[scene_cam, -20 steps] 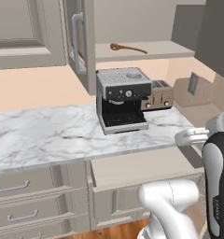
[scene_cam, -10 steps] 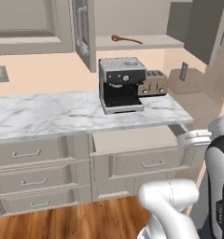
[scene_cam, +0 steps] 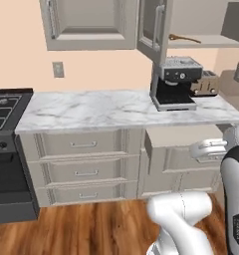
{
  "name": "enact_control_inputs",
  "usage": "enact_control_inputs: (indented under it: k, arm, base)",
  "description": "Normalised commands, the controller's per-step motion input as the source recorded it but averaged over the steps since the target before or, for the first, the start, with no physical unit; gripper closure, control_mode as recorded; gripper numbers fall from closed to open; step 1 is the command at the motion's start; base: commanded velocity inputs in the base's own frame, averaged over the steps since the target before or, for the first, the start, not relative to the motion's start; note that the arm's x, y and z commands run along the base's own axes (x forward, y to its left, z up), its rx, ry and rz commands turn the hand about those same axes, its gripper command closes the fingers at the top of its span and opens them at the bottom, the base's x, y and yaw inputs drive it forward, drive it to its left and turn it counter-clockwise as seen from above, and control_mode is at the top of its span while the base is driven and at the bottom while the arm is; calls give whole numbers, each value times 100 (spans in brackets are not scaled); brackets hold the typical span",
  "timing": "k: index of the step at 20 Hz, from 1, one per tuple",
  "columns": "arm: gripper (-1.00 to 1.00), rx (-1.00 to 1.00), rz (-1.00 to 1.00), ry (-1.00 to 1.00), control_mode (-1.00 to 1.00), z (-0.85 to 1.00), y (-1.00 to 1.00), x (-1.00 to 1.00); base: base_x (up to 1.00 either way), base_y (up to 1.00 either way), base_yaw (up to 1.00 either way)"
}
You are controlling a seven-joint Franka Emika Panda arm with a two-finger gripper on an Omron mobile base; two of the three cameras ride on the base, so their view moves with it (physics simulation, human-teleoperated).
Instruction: Organize the utensils by type. Pick up the wooden spoons from the counter and place them in the open cabinet. Then pick up the metallic utensils from the counter and place them in the open drawer.
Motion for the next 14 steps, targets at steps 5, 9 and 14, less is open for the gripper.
enact_control_inputs:
  k: [5, 9, 14]
  arm:
    - [-100, 0, 0, 0, 100, 0, 0, 0]
    - [-100, 0, 0, 0, 100, 0, 0, 0]
    - [-100, 0, 0, 0, 100, 0, 0, 0]
  base:
    - [2, 95, 17]
    - [33, 100, 10]
    - [31, 98, 14]
